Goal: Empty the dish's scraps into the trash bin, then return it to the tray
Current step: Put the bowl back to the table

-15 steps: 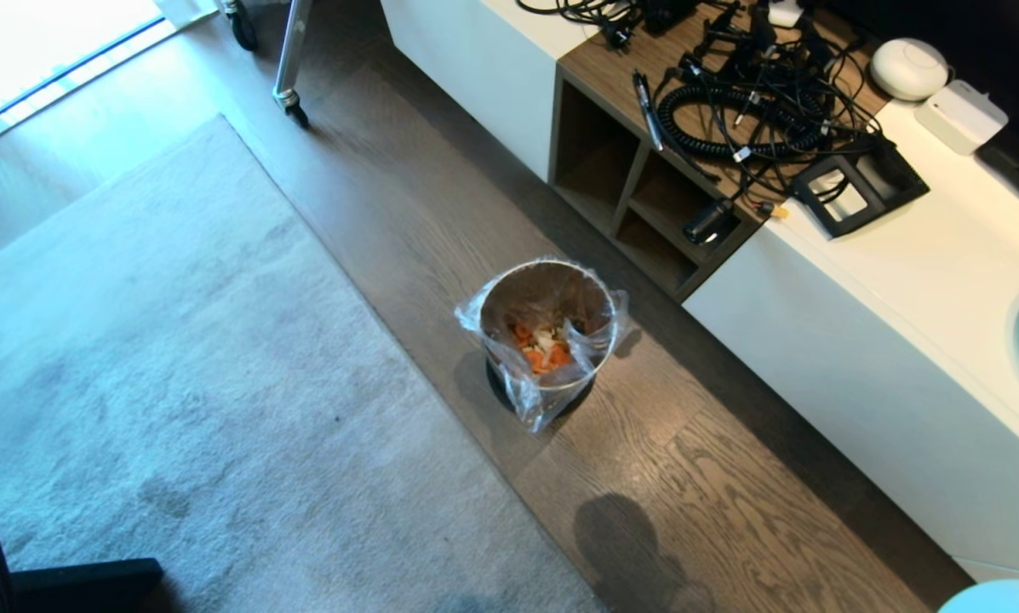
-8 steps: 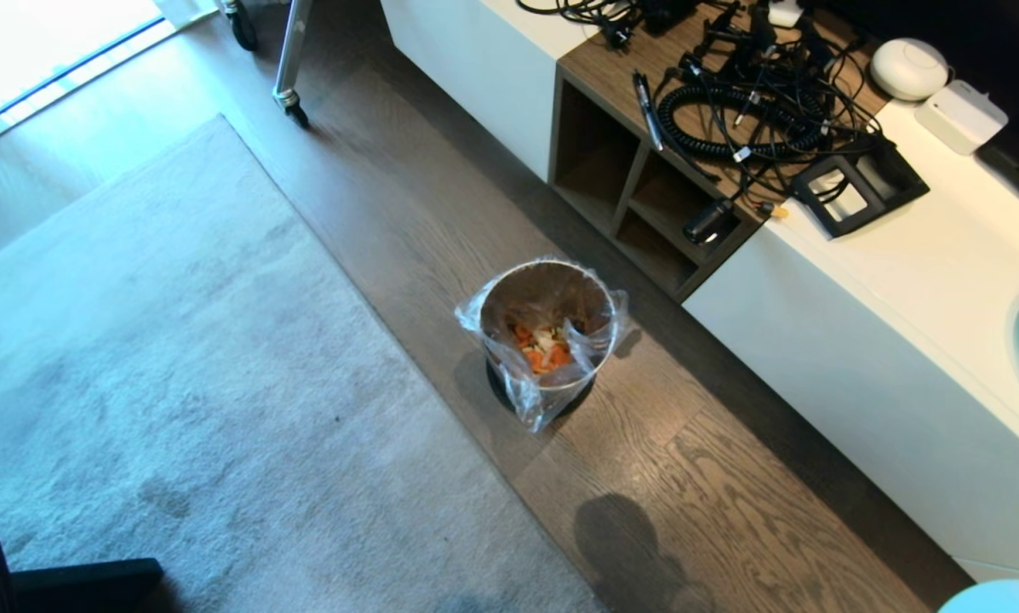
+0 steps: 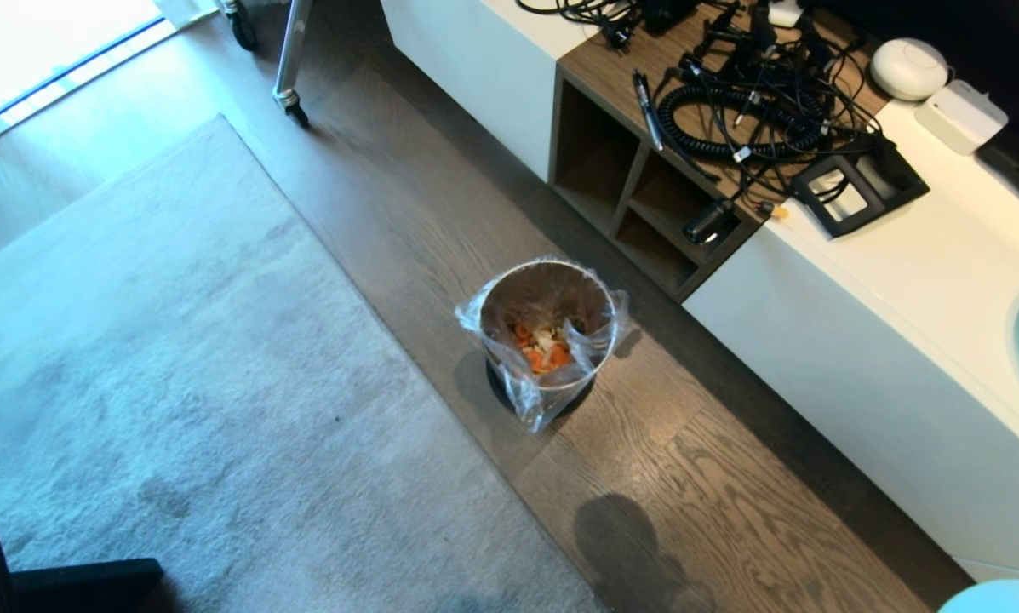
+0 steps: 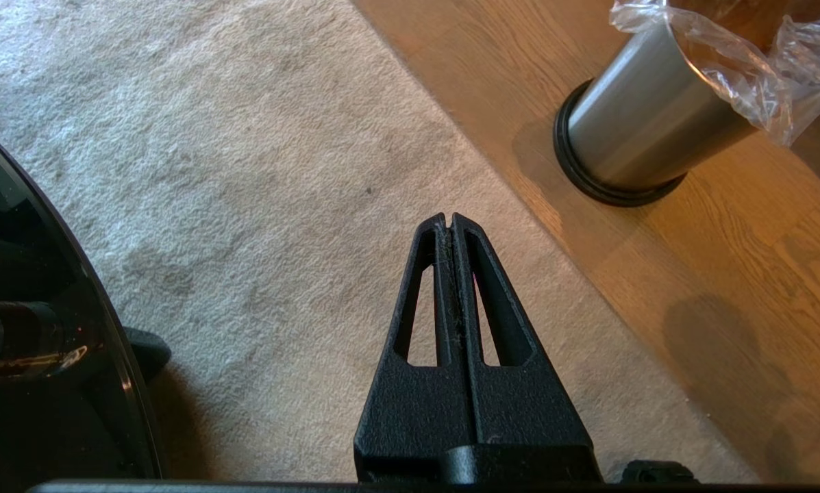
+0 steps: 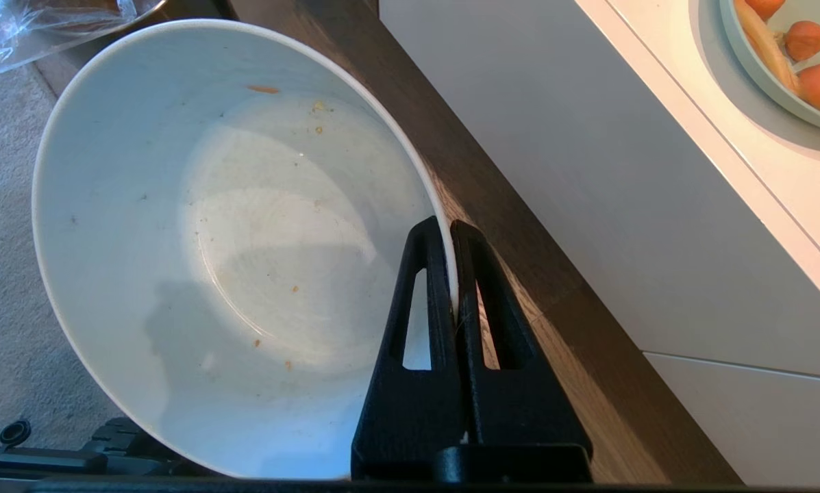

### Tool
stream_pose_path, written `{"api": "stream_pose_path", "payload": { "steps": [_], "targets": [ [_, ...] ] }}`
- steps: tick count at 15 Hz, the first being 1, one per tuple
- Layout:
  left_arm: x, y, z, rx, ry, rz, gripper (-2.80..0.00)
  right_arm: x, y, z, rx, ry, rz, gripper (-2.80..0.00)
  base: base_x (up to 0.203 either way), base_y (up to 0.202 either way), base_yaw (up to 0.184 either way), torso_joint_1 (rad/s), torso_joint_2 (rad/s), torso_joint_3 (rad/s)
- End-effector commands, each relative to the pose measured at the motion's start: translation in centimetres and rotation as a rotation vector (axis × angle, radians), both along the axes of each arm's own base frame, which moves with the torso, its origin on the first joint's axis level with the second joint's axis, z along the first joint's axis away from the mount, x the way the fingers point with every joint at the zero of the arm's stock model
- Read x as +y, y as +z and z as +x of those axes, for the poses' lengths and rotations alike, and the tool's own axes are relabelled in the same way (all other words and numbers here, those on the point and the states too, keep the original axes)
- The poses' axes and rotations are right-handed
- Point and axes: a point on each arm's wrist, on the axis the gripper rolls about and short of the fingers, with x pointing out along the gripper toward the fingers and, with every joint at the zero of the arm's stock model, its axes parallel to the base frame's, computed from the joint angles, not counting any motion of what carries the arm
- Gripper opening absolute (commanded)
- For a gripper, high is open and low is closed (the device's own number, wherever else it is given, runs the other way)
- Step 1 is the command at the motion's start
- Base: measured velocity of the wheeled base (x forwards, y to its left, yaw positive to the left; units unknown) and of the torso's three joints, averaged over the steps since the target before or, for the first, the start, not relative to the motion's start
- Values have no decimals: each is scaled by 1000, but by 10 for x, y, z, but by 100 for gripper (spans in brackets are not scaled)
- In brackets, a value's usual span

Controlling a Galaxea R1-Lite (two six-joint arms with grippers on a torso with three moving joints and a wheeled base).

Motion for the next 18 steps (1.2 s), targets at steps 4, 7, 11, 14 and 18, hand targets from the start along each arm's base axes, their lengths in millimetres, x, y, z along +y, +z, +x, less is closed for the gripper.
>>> {"api": "stream_pose_path", "payload": {
  "steps": [4, 7, 11, 14, 18],
  "targets": [
    [0, 0, 0, -1, 0, -1, -280, 0, 0, 0, 1, 1, -1, -280, 0, 0, 0, 2, 3, 91],
    [0, 0, 0, -1, 0, -1, -280, 0, 0, 0, 1, 1, -1, -280, 0, 0, 0, 0, 4, 192],
    [0, 0, 0, -1, 0, -1, -280, 0, 0, 0, 1, 1, -1, -280, 0, 0, 0, 4, 2, 204],
    [0, 0, 0, -1, 0, -1, -280, 0, 0, 0, 1, 1, -1, -280, 0, 0, 0, 0, 1, 200],
    [0, 0, 0, -1, 0, -1, -280, 0, 0, 0, 1, 1, -1, -280, 0, 0, 0, 2, 2, 199]
  ]
}}
